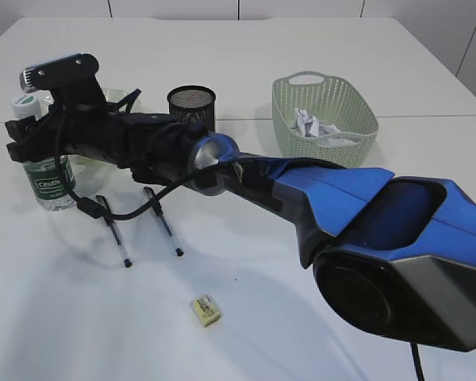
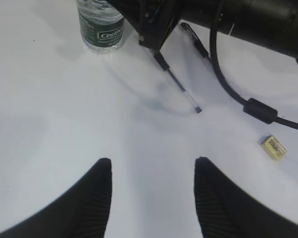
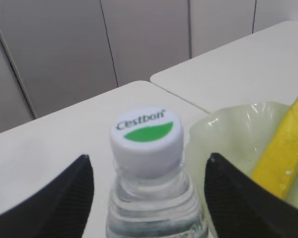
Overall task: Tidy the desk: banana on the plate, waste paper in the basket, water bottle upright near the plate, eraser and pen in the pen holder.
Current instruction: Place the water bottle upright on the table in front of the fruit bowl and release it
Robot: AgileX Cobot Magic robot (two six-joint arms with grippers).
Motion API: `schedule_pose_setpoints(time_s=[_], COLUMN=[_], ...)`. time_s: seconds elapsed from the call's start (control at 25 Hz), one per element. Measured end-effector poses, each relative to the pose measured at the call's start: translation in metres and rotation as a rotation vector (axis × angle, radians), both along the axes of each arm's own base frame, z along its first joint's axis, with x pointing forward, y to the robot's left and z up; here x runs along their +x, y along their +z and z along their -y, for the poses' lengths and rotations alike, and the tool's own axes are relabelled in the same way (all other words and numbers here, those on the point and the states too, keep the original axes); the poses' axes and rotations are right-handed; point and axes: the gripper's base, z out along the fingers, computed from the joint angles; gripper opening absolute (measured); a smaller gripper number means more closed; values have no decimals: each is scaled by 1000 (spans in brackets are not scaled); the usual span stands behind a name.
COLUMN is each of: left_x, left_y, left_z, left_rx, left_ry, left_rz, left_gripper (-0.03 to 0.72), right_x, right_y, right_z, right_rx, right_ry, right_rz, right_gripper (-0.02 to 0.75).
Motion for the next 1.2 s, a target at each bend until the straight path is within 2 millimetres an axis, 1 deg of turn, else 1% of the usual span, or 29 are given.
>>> schedule_pose_setpoints(time_s=[0.2,0.28,0.6,0.72,0.84,1.08,1.2], left_x=[0,0,0,0,0,0,0], left_y=[0,0,0,0,0,0,0], left_z=[0,0,0,0,0,0,0], left_rx=[0,0,0,0,0,0,0], left_ry=[0,1,1,1,1,1,1], left_rz=[0,2,5,5,5,5,5], left_gripper=[381,381,381,381,381,381,381], right_x=[-5,-8,-16,-17,-15,-6,-6], right_y=[16,17,27,35,42,44,53], right_z=[-1,-1,-4,-4,0,10,13], right_rx=[-25,-43,-12,0,9,40,51], right_ry=[49,77,152,157,151,138,145], right_rz=[-4,-14,-84,-81,-75,-123,-120], right_gripper=[517,517,517,517,517,517,517])
